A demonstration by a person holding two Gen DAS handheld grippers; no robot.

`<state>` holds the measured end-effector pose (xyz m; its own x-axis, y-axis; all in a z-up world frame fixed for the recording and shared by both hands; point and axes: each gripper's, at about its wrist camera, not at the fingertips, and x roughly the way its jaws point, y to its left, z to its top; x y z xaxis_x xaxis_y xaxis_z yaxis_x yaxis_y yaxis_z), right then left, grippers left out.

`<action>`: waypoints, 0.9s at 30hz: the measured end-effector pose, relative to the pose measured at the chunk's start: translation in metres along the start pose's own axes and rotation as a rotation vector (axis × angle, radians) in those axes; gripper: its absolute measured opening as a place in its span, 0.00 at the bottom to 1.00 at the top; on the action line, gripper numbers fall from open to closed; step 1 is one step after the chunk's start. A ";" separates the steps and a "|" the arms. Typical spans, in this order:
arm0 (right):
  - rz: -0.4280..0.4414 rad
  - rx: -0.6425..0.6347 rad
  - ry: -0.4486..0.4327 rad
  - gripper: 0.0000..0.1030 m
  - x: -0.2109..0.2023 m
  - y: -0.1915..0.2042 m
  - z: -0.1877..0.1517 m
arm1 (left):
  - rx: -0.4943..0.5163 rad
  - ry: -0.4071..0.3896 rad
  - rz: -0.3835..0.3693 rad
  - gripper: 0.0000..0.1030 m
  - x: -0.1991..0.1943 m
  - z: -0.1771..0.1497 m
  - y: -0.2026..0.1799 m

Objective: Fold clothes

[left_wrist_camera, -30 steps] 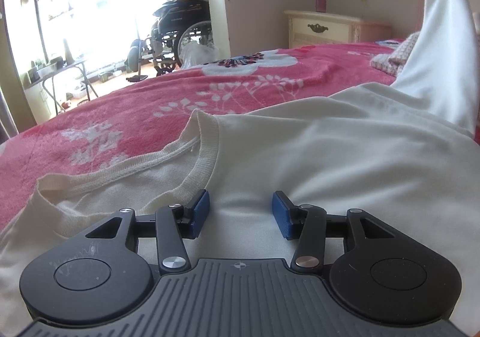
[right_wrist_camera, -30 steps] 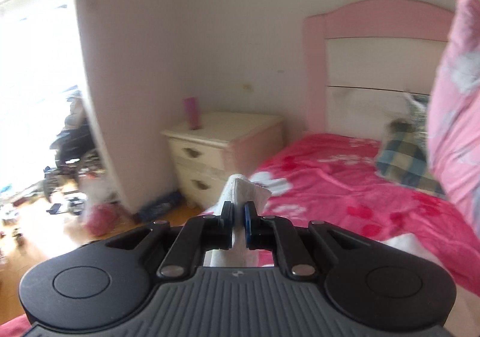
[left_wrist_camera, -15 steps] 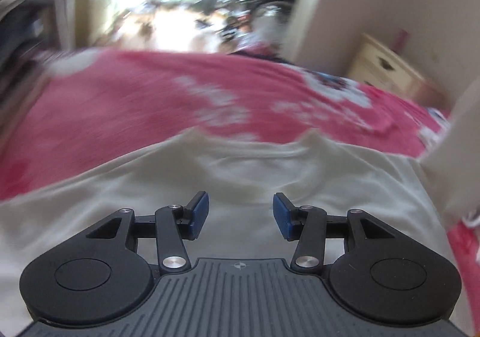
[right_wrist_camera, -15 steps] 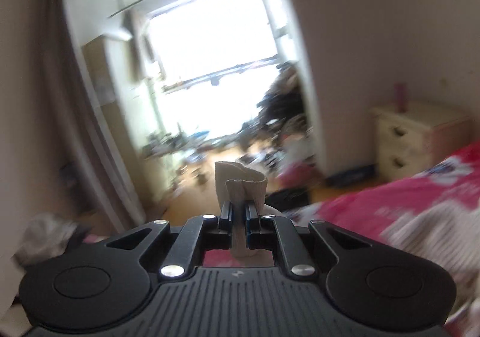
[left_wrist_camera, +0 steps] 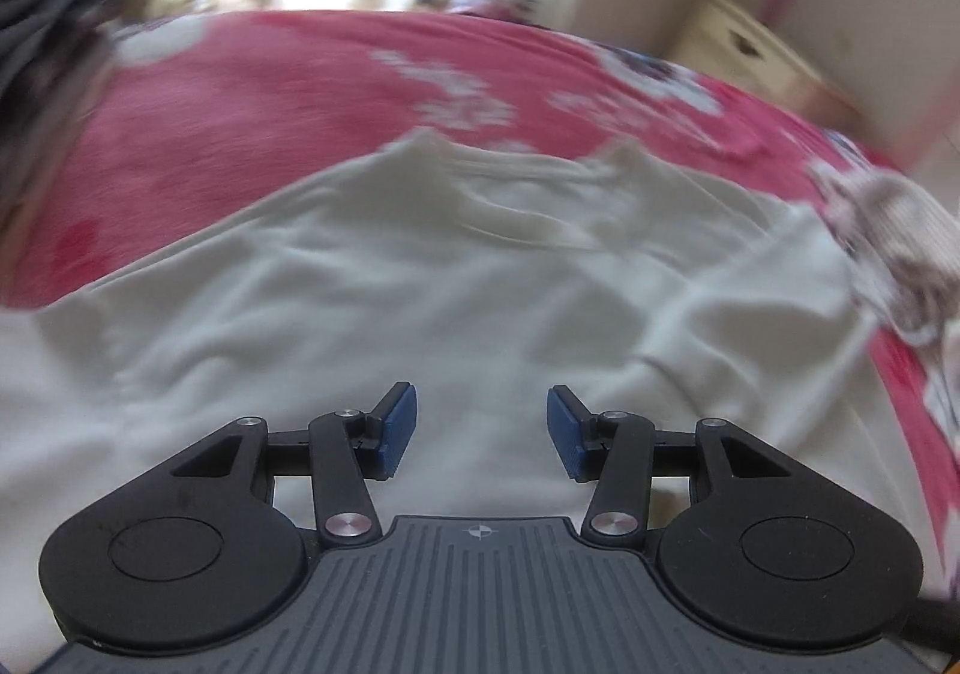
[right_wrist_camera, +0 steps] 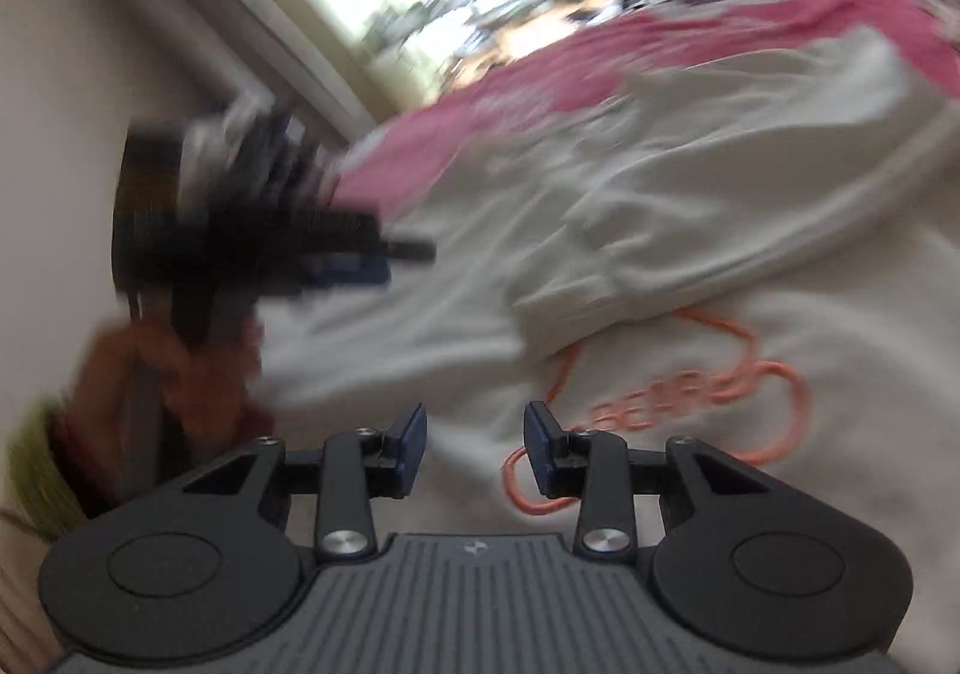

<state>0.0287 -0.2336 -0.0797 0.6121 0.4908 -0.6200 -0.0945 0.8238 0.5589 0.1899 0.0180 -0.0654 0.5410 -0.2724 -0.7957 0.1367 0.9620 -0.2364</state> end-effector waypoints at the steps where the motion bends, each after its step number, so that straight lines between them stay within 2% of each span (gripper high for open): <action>1: -0.009 0.049 -0.032 0.38 -0.008 -0.007 0.002 | 0.017 -0.002 -0.006 0.47 0.001 -0.001 -0.004; 4: -0.053 0.236 -0.116 0.39 -0.022 -0.039 0.012 | 0.056 -0.008 -0.021 0.47 0.001 -0.001 -0.015; 6: -0.033 0.322 -0.123 0.38 -0.013 -0.049 0.012 | 0.094 -0.008 -0.034 0.47 0.002 0.000 -0.022; 14: 0.060 0.648 -0.130 0.38 0.024 -0.087 0.014 | 0.219 0.097 -0.089 0.47 0.035 0.008 -0.044; 18: 0.065 0.673 -0.138 0.38 0.036 -0.087 0.017 | 0.217 0.127 -0.099 0.44 0.051 0.006 -0.049; 23: 0.068 0.696 -0.149 0.36 0.050 -0.086 0.020 | 0.218 0.108 -0.119 0.28 0.051 0.001 -0.052; 25: 0.070 0.705 -0.153 0.22 0.055 -0.085 0.021 | 0.217 0.096 -0.121 0.12 0.050 -0.001 -0.053; 27: 0.071 0.714 -0.158 0.11 0.061 -0.085 0.023 | 0.198 0.085 -0.125 0.05 0.049 -0.001 -0.052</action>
<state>0.0918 -0.2803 -0.1523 0.7342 0.4454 -0.5124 0.3635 0.3795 0.8508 0.2081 -0.0449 -0.0926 0.4390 -0.3820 -0.8133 0.3628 0.9034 -0.2285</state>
